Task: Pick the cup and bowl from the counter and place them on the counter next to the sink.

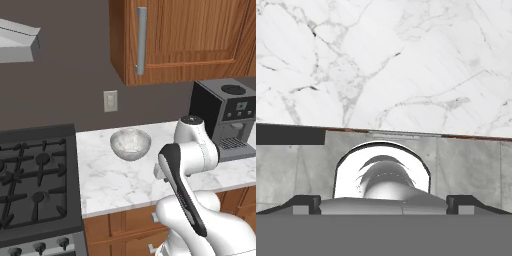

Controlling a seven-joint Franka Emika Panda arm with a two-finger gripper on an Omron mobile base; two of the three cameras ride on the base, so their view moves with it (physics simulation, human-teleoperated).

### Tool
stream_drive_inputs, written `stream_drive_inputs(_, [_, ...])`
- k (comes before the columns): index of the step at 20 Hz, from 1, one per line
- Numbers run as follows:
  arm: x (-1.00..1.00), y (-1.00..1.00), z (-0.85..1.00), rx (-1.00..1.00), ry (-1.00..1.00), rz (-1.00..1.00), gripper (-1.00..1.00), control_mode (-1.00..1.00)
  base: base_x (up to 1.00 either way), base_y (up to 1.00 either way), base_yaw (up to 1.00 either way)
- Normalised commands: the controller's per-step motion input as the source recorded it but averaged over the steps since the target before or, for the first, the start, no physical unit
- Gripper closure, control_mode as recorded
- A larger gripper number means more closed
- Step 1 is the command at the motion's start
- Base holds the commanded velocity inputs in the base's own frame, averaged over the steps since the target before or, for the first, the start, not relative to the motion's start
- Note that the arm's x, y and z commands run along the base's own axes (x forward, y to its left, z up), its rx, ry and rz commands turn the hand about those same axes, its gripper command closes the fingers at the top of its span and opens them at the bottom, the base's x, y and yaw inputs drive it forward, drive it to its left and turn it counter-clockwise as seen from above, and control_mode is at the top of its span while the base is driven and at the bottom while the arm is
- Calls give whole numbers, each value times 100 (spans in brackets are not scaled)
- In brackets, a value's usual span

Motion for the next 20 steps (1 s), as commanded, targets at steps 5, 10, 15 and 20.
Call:
stream_drive_inputs(5, [0, 0, 0, 0, 0, 0, -100, 100, 0, 0, 0])
stream_drive_inputs(10, [0, 0, 0, 0, 0, 0, -100, 100, 0, 0, 0])
stream_drive_inputs(15, [-4, -2, 0, 1, -1, -1, -100, -100, -10, -3, -1])
stream_drive_inputs(20, [-48, -15, 0, 7, -17, -3, -100, -100, 0, 0, 0])
